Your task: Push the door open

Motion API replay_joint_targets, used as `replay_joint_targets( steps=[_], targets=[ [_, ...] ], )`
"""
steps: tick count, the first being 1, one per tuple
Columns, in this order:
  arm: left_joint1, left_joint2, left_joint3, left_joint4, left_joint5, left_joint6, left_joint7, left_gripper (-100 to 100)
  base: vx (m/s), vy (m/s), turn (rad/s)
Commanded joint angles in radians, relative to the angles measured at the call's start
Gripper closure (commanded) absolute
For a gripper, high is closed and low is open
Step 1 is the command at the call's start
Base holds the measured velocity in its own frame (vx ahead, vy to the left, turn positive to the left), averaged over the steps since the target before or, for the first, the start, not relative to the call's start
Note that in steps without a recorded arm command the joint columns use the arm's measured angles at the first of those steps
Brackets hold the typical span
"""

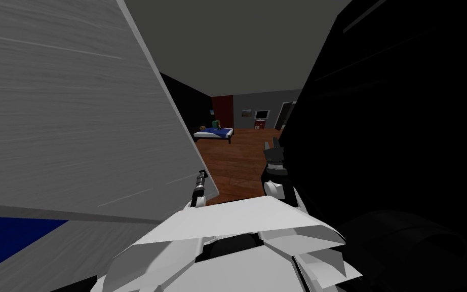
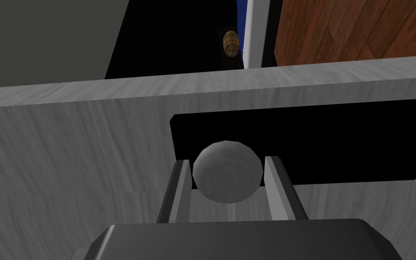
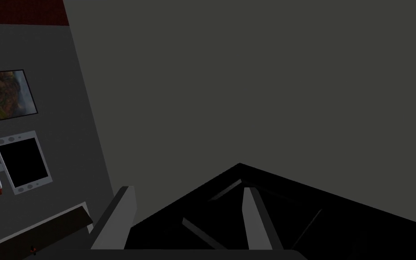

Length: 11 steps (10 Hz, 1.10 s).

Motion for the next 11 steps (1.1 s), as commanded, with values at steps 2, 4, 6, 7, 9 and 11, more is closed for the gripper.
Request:
replay_joint_targets(
  steps=[2, 4, 6, 7, 9, 11],
  targets=[
    [-0.002, 0.022, 0.019, 0.008, 0.023, -0.004, -0.001, 100, 0.207, -0.047, 0.056],
    [-0.006, 0.032, 0.027, 0.022, 0.034, -0.009, -0.001, 100, 0.159, -0.016, 0.037],
    [-0.011, 0.047, 0.038, 0.041, 0.051, -0.016, -0.001, 100, 0.207, -0.043, 0.079],
    [-0.014, 0.054, 0.044, 0.051, 0.06, -0.019, -0.002, 100, 0.195, -0.044, 0.08],
    [-0.014, 0.054, 0.044, 0.086, 0.06, -0.019, -0.002, 100, 0.095, -0.013, 0.017],
    [-0.014, 0.054, 0.044, 0.051, 0.06, -0.019, -0.002, 100, -0.013, 0.0, -0.01]
  ],
)
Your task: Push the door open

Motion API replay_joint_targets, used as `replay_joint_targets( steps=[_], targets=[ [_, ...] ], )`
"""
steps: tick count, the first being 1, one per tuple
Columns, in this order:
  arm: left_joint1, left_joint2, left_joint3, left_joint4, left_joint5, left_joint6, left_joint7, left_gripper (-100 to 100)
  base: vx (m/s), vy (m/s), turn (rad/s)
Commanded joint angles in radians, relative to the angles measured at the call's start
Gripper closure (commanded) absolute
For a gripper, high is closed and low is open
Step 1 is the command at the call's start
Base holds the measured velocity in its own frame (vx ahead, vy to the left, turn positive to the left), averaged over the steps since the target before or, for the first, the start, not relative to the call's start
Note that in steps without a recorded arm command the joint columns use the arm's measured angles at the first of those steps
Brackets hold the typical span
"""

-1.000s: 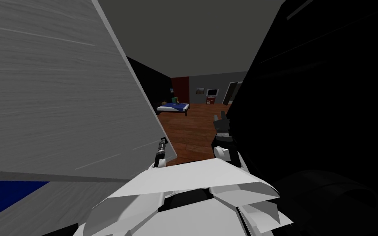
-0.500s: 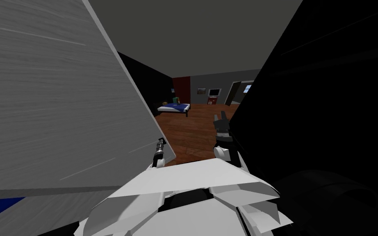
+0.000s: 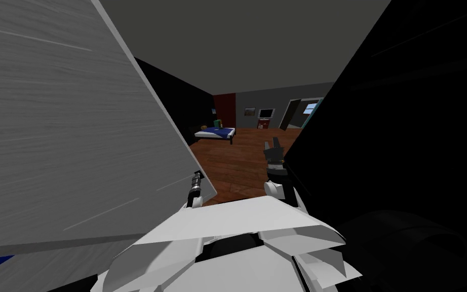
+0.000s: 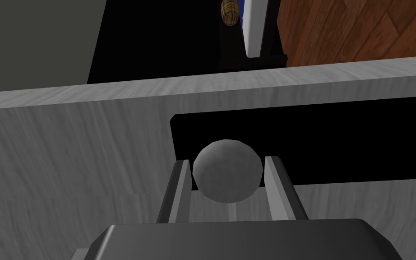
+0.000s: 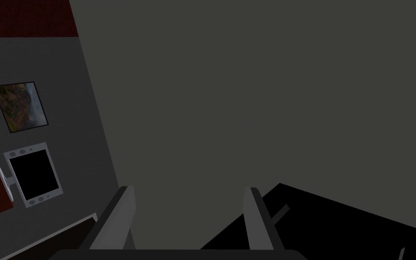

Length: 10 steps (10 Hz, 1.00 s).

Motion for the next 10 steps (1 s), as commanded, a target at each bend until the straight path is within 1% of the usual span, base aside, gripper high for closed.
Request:
replay_joint_targets(
  steps=[1, 2, 3, 4, 5, 6, 7, 8, 9, 10],
  targets=[
    [0.001, 0.021, 0.018, 0.018, 0.021, -0.003, 0.0, 100, 0.109, -0.033, 0.087],
    [0.001, 0.021, 0.018, 0.018, 0.021, -0.003, 0.0, 100, 0.153, -0.04, 0.083],
    [-0.003, 0.032, 0.027, 0.033, 0.034, -0.009, 0.0, 100, 0.216, -0.041, 0.075],
    [-0.003, 0.032, 0.027, 0.029, 0.034, -0.009, 0.0, 100, 0.153, -0.037, 0.064],
    [-0.007, 0.043, 0.037, 0.048, 0.048, -0.014, 0.0, 100, 0.16, -0.036, 0.066],
    [-0.01, 0.051, 0.043, 0.058, 0.056, -0.018, 0.0, 100, 0.217, -0.066, 0.09],
    [-0.01, 0.051, 0.043, 0.058, 0.056, -0.018, 0.0, 100, 0.15, -0.045, 0.047],
    [-0.015, 0.065, 0.054, 0.077, 0.073, -0.025, -0.001, 100, 0.184, -0.04, 0.074],
    [-0.015, 0.065, 0.054, 0.082, 0.073, -0.025, -0.001, 100, 0.164, -0.042, 0.055],
    [-0.015, 0.065, 0.054, 0.054, 0.073, -0.025, -0.001, 100, 0.066, -0.015, 0.041]
  ],
)
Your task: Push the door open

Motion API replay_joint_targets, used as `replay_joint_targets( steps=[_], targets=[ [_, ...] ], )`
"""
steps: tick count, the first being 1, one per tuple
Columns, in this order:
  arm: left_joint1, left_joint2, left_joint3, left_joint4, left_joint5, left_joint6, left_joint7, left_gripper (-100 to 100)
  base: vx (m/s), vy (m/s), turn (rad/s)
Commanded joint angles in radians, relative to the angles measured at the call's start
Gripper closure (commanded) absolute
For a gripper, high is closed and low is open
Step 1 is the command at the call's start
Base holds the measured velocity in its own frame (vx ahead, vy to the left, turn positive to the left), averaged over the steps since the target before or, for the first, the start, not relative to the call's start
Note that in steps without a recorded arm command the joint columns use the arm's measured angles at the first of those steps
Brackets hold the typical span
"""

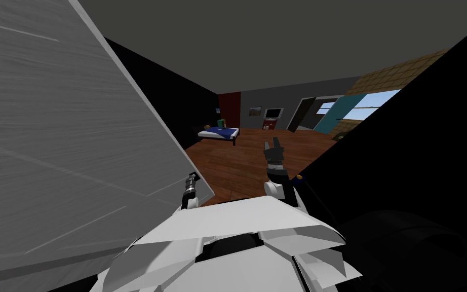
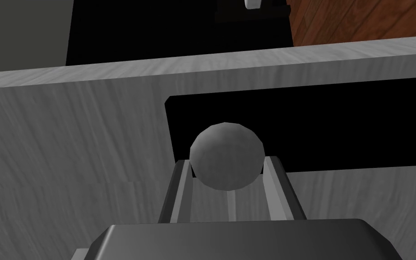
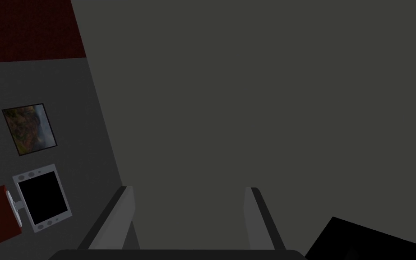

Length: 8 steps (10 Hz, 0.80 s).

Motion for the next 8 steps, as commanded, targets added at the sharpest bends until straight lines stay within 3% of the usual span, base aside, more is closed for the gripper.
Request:
replay_joint_targets(
  steps=[1, 4, 8],
  targets=[
    [-0.016, 0.013, 0.005, 0.05, 0.004, -0.024, 0.003, 100, 0.006, 0.008, -0.013],
    [-0.016, 0.013, 0.005, 0.05, 0.004, -0.024, 0.003, 100, -0.014, 0.007, -0.011],
    [-0.021, 0.029, 0.019, 0.072, 0.023, -0.032, 0.003, 100, 0.107, -0.031, 0.066]
  ],
)
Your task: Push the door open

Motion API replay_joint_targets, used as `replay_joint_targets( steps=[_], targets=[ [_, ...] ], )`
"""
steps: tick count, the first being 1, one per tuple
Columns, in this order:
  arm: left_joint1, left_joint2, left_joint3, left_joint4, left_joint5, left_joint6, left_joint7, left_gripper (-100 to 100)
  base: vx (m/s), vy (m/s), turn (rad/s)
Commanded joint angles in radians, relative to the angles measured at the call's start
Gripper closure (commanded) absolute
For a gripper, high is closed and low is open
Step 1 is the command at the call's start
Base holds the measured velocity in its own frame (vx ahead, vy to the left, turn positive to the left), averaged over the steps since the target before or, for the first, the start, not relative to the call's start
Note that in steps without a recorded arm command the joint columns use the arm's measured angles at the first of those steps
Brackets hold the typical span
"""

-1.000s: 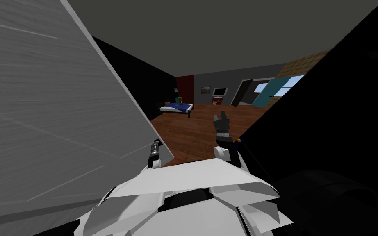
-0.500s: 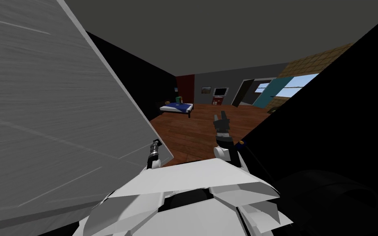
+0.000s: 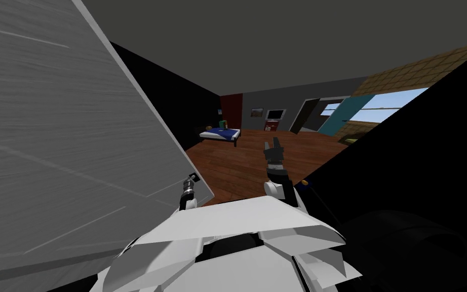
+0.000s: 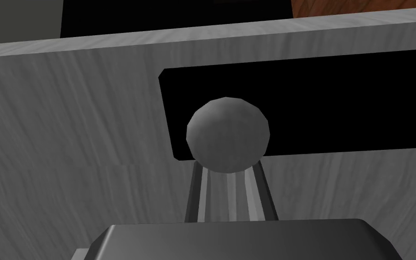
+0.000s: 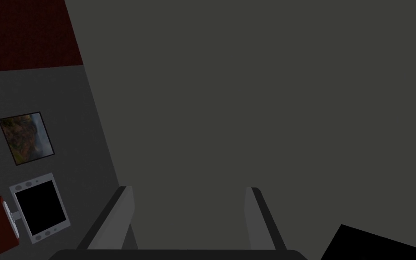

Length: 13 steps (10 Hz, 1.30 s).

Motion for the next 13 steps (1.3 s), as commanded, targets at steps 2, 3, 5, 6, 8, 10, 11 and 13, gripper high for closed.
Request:
replay_joint_targets(
  steps=[2, 3, 5, 6, 8, 10, 11, 13],
  targets=[
    [-0.031, -0.025, 0.0, 0.019, 0.0, -0.01, -0.03, -100, -0.032, -0.023, 0.086],
    [-0.036, -0.034, -0.001, 0.016, -0.001, -0.008, -0.039, -100, -0.237, -0.082, 0.129],
    [-0.046, -0.053, -0.003, 0.011, -0.003, -0.004, -0.057, -100, -0.188, -0.079, 0.072],
    [-0.046, -0.053, -0.003, 0.011, -0.003, -0.004, -0.057, -100, -0.06, -0.023, -0.002],
    [-0.065, -0.09, -0.007, 0.001, -0.007, 0.003, -0.092, -100, -0.047, -0.018, 0.061],
    [-0.077, -0.112, -0.009, -0.005, -0.009, 0.007, -0.113, -100, -0.184, -0.072, 0.145],
    [-0.077, -0.112, -0.009, -0.038, -0.009, 0.007, -0.113, -100, -0.151, -0.025, -0.002],
    [-0.075, -0.112, -0.01, -0.017, -0.009, 0.008, -0.112, -100, -0.042, -0.003, -0.011]
  ],
)
